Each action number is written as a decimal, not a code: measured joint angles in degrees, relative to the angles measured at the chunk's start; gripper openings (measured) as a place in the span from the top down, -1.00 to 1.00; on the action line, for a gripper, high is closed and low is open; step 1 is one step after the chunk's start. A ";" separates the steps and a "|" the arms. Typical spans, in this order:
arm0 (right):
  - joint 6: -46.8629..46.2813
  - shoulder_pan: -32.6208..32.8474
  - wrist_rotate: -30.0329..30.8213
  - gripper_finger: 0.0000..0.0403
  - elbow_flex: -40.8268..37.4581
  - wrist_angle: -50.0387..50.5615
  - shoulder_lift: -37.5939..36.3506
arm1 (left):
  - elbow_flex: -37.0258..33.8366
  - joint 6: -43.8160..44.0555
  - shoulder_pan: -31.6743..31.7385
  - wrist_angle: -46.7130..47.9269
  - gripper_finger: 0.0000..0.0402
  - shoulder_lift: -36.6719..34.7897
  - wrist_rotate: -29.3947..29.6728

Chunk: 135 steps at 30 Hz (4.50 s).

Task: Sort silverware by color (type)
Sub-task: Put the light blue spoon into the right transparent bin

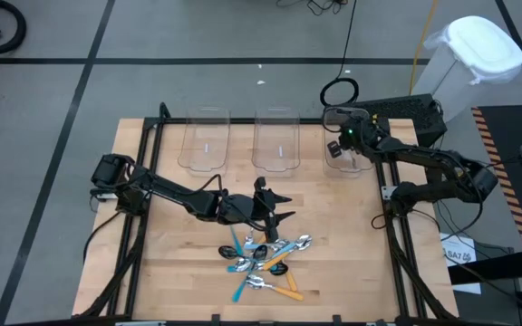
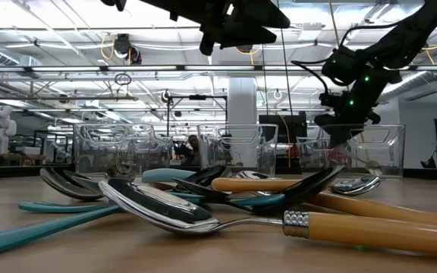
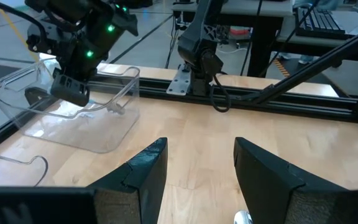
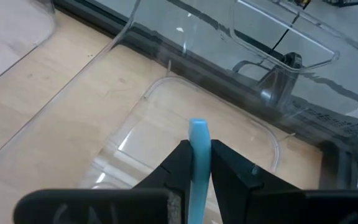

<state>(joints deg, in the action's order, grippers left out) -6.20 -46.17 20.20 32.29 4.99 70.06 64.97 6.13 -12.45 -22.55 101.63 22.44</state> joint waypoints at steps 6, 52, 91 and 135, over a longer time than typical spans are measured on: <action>0.79 0.00 1.02 0.76 0.00 -0.04 -0.04 | 0.00 -0.02 -0.02 0.02 0.08 -0.01 0.00; -16.42 27.98 -1.09 0.10 0.02 16.74 -30.26 | 0.00 0.78 0.52 12.34 0.08 0.01 0.04; -20.56 77.17 6.85 0.10 0.11 -2.46 -8.76 | 0.00 12.49 -4.21 31.53 0.08 -2.35 0.00; -2.58 77.75 6.58 0.10 7.74 -6.60 3.74 | -0.04 19.33 -10.96 46.07 0.08 5.46 -1.05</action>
<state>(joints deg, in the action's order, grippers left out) -8.78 31.57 26.79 40.03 -1.61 73.80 64.93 25.46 -23.41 23.53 107.09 21.39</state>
